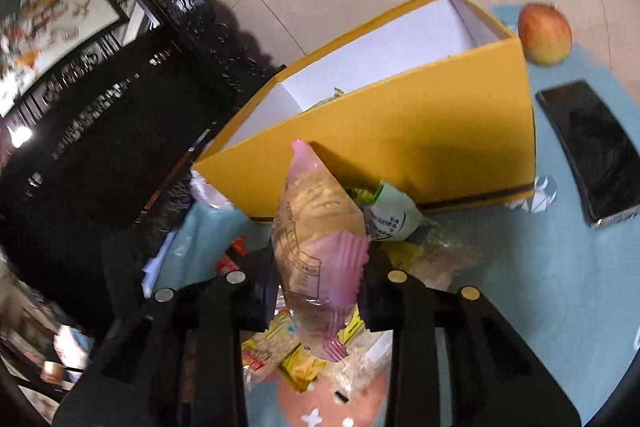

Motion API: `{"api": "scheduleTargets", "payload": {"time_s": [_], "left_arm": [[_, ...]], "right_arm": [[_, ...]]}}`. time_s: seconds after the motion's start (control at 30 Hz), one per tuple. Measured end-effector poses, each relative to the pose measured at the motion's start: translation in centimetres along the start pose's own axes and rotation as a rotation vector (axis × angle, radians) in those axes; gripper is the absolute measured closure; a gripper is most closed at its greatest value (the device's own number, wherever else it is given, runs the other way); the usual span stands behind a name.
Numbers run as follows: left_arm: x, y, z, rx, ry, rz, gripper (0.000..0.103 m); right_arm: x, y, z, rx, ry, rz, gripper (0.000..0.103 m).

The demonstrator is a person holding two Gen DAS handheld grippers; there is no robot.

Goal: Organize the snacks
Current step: 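Carry the red bag and cracker bag over the yellow box and release both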

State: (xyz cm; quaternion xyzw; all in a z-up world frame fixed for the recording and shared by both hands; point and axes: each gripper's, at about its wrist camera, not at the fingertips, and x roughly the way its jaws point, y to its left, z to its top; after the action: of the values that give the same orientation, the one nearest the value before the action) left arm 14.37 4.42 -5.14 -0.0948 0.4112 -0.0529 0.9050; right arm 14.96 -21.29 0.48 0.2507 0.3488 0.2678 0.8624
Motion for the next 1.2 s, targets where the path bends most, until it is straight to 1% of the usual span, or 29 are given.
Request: {"api": "scheduleTargets", "payload": {"time_s": [0.07,0.13,0.2,0.23,0.27,0.33,0.43,0.57,0.7,0.83,0.9,0.93,1.0,1.07,1.13,1.2], "left_arm": [[0.0,0.1,0.0,-0.005,0.001,-0.001,0.050],[0.1,-0.2,0.0,0.004,0.003,0.015,0.050],[0.2,-0.5,0.0,0.018,0.007,0.035,0.049],[0.2,-0.6,0.0,0.021,0.007,0.044,0.051],[0.1,-0.6,0.0,0.019,0.002,0.051,0.052],[-0.6,-0.7,-0.1,0.019,-0.027,0.067,0.053],[-2.4,-1.4,-0.4,0.054,-0.096,0.123,0.053],[-5.0,-1.9,0.0,0.052,-0.138,0.116,0.053],[-7.8,-3.2,1.0,0.080,-0.197,0.102,0.052],[-9.6,-5.4,3.3,0.136,-0.243,0.082,0.052],[-9.9,-6.2,4.6,0.136,-0.251,0.067,0.052],[-10.0,-6.8,5.8,0.135,-0.256,0.038,0.051],[-9.9,-7.6,7.3,0.135,-0.269,0.006,0.051],[-9.5,-8.8,9.2,0.139,-0.296,-0.007,0.051],[-8.2,-9.9,11.1,0.136,-0.291,-0.025,0.051],[-6.6,-10.9,12.6,0.135,-0.270,-0.034,0.050]], "right_arm": [[0.4,0.2,-0.1,-0.017,0.030,0.000,0.071],[1.2,0.6,-0.5,-0.040,0.068,-0.040,0.071],[1.6,0.8,-0.8,-0.048,0.084,-0.046,0.071],[1.5,0.8,-0.8,-0.047,0.082,-0.046,0.071],[1.2,0.7,-0.7,-0.034,0.075,-0.030,0.071],[0.3,0.8,-0.3,-0.013,0.040,0.029,0.071],[-1.1,1.3,0.1,-0.005,-0.002,0.114,0.071],[-1.5,1.6,0.3,0.005,-0.029,0.161,0.071],[-2.5,1.8,0.3,-0.008,-0.070,0.164,0.071],[-3.8,2.6,0.8,-0.009,-0.113,0.185,0.071],[-4.7,3.0,1.6,-0.024,-0.115,0.183,0.071],[-5.0,2.9,1.9,-0.032,-0.118,0.176,0.071],[-5.9,3.1,3.6,-0.061,-0.139,0.127,0.071],[-6.5,2.6,5.4,-0.064,-0.167,0.082,0.071],[-6.5,2.3,7.1,-0.073,-0.198,0.036,0.071],[-5.8,1.9,8.3,-0.080,-0.216,0.008,0.071]]}}
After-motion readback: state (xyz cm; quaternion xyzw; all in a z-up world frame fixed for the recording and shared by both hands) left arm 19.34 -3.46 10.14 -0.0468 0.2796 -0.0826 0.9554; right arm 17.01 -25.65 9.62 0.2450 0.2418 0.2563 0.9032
